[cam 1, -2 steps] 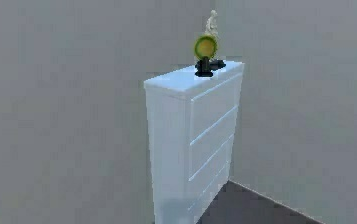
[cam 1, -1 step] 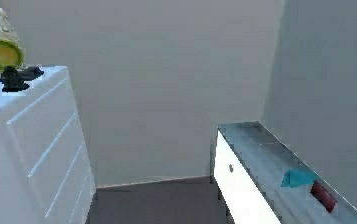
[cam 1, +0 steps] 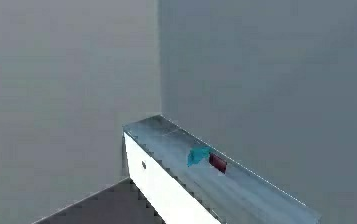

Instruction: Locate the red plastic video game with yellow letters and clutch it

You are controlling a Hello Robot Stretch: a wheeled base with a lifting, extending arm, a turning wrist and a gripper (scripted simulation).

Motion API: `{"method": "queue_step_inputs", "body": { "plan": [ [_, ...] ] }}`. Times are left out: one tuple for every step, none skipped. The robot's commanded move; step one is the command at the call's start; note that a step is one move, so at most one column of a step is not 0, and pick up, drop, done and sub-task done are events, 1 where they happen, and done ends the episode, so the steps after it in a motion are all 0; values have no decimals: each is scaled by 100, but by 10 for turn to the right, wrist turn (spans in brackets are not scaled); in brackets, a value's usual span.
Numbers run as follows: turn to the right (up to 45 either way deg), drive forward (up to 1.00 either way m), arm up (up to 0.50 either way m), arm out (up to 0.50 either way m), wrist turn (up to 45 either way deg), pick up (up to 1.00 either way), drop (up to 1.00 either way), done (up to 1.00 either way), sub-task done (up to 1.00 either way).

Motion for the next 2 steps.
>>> {"method": "queue_step_inputs", "body": {
  "plan": [
    [0, 45, 0, 0, 0, 0, 0, 0, 0],
    [-450, 0, 0, 0, 0, 0, 0, 0, 0]
  ]
}}
